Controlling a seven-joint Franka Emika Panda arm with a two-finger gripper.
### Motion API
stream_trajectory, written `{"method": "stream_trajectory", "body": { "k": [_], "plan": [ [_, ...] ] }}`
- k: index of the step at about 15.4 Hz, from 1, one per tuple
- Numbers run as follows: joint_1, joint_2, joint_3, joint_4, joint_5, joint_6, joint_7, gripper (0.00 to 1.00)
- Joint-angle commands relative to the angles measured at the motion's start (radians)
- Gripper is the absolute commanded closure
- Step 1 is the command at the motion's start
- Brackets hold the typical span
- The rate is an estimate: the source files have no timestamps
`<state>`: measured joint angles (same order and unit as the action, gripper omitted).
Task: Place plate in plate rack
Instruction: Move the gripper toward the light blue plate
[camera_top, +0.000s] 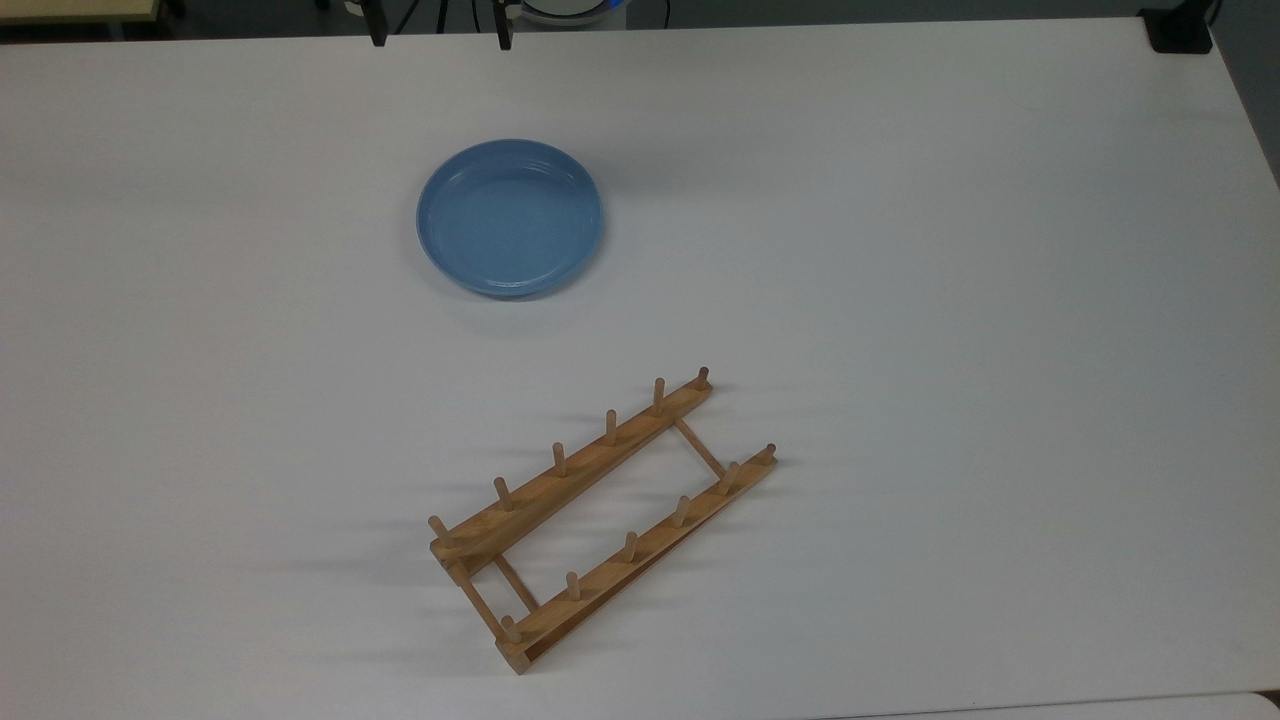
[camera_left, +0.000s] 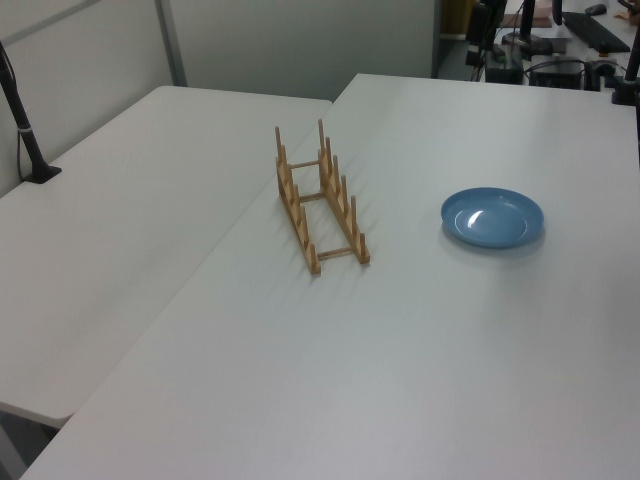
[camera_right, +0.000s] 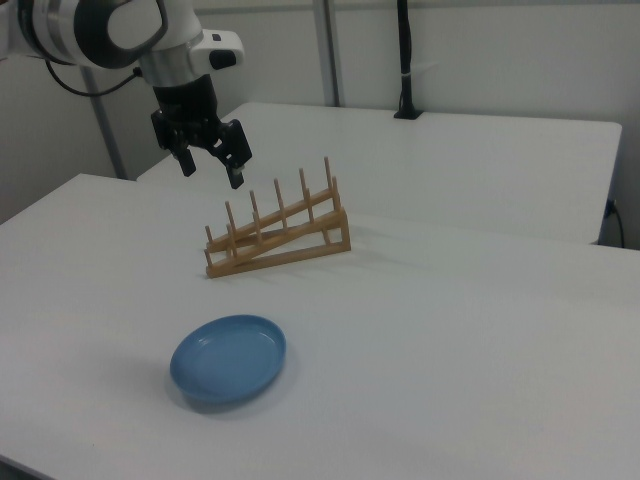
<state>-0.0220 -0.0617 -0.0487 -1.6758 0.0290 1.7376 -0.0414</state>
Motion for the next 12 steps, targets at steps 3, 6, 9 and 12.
{"method": "stream_trajectory", "body": {
  "k": [3, 6, 9, 12],
  "plan": [
    [0.002, 0.0, -0.002, 0.013, 0.005, -0.001, 0.026, 0.0],
    [0.002, 0.002, -0.002, 0.013, 0.005, -0.001, 0.026, 0.0],
    [0.002, 0.002, -0.002, 0.013, 0.005, -0.003, 0.015, 0.0],
    [-0.015, -0.001, -0.003, 0.008, -0.007, -0.029, -0.102, 0.0]
  ]
}}
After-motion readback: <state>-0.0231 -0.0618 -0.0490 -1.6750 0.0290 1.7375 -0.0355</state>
